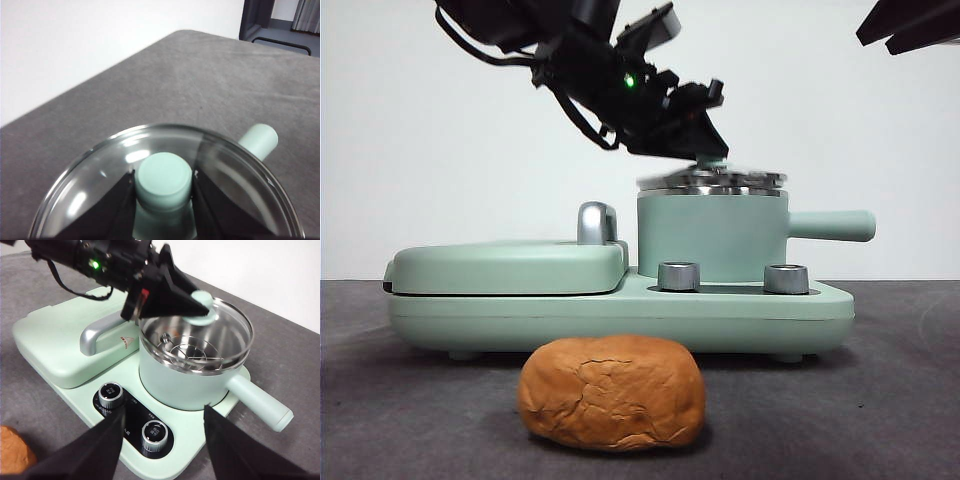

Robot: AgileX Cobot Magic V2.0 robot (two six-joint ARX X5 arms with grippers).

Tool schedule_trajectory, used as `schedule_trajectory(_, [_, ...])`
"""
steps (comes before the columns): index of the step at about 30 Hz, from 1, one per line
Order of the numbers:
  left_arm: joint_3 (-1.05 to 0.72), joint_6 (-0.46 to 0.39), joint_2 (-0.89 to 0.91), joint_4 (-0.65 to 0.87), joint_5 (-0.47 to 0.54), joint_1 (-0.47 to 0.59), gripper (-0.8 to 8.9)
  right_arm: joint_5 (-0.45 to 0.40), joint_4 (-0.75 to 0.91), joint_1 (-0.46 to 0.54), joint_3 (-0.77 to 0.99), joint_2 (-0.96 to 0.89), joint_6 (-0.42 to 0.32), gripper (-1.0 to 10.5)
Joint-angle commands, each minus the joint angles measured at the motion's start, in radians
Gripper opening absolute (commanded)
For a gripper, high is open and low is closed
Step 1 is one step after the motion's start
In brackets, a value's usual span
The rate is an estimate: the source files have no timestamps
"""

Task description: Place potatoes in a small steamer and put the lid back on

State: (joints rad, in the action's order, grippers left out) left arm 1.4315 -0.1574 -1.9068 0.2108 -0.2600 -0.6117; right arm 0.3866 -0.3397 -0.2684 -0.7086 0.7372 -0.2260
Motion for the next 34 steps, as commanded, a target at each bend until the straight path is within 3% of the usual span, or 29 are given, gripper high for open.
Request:
schedule_trajectory(1, [0.026, -0.006, 0.048, 0.028, 0.001, -0.003, 0.06, -0.003, -0.002, -0.004, -0.019, 0.004, 0.017, 2.5])
schedule_trajectory(21, [0.013, 0.056, 0.336, -0.227, -0.014, 0.011, 0.1, 0.006, -0.018, -0.005, -0.019, 0.004, 0.017, 2.5])
schedule_trajectory(27, [-0.101, 0.094, 0.471, -0.244, -0.014, 0.049, 0.1, 0.009, -0.069, -0.022, -0.019, 0.005, 0.016, 2.5])
schedule_trajectory(34, [-0.327, 0.127, 0.679, -0.243, -0.012, 0.086, 0.1, 0.009, -0.097, -0.124, -0.019, 0.01, -0.017, 2.9])
